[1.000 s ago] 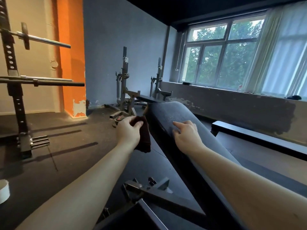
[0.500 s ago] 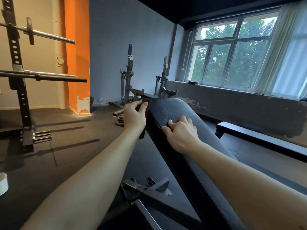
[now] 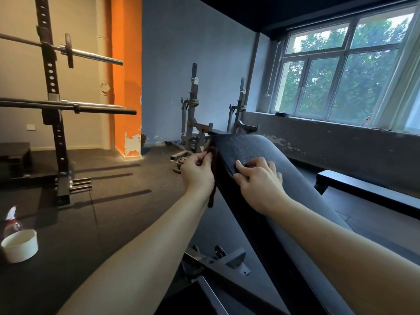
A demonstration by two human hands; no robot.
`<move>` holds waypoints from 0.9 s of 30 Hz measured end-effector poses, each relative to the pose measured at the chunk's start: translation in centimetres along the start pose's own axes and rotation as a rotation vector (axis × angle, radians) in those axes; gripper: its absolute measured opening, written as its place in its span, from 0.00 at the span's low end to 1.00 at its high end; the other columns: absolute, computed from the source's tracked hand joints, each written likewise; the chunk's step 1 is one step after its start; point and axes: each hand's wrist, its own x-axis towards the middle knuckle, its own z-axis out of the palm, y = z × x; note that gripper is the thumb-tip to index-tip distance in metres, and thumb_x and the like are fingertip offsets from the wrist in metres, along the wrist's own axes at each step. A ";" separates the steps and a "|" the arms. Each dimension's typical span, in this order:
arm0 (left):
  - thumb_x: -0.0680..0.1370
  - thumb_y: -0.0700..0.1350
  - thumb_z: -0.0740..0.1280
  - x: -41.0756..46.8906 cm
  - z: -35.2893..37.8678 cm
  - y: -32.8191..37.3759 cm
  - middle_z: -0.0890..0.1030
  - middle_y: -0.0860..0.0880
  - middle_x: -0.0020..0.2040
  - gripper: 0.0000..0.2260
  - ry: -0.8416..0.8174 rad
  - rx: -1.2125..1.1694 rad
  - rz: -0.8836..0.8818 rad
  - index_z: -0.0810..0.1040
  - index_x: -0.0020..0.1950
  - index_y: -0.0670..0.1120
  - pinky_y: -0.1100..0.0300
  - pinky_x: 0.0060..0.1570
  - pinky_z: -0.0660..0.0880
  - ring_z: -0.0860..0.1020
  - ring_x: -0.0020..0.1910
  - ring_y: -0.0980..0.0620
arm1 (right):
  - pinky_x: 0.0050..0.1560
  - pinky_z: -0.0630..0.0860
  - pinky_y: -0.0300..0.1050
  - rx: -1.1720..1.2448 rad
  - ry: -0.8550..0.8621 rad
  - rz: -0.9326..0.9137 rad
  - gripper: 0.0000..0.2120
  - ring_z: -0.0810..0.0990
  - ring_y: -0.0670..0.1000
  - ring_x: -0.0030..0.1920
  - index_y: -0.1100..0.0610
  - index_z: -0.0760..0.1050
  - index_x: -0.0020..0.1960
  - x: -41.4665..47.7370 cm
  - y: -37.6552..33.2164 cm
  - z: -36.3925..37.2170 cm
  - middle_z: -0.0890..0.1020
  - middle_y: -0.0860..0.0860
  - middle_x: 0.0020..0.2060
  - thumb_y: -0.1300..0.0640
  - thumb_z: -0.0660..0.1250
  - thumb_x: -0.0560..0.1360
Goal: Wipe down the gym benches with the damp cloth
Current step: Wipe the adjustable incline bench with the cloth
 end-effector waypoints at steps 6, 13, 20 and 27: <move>0.81 0.48 0.69 2.4 0.5 1.5 0.83 0.50 0.50 0.05 0.055 -0.045 -0.096 0.82 0.51 0.48 0.53 0.56 0.79 0.81 0.51 0.50 | 0.71 0.57 0.56 0.010 -0.025 0.000 0.20 0.61 0.56 0.70 0.40 0.70 0.75 0.0 -0.2 -0.1 0.69 0.48 0.68 0.44 0.57 0.84; 0.80 0.49 0.70 -5.1 -0.6 -1.3 0.84 0.51 0.50 0.04 -0.075 -0.110 -0.075 0.82 0.53 0.51 0.57 0.49 0.81 0.83 0.49 0.54 | 0.75 0.55 0.55 0.078 -0.147 -0.013 0.22 0.58 0.55 0.70 0.39 0.67 0.77 0.5 0.5 -1.3 0.67 0.47 0.67 0.51 0.55 0.84; 0.79 0.48 0.71 -2.2 0.5 0.3 0.84 0.48 0.47 0.02 -0.028 -0.173 -0.183 0.81 0.47 0.52 0.50 0.50 0.82 0.83 0.48 0.49 | 0.74 0.52 0.54 0.067 -0.133 -0.019 0.25 0.57 0.54 0.72 0.40 0.65 0.78 0.3 0.6 -0.9 0.66 0.47 0.70 0.54 0.54 0.83; 0.80 0.48 0.71 -1.6 0.3 1.7 0.82 0.50 0.49 0.03 0.014 -0.157 -0.180 0.79 0.49 0.50 0.51 0.54 0.81 0.82 0.50 0.50 | 0.74 0.53 0.56 0.048 -0.125 -0.011 0.25 0.57 0.55 0.73 0.40 0.64 0.79 -0.2 0.3 -0.7 0.65 0.48 0.72 0.54 0.53 0.83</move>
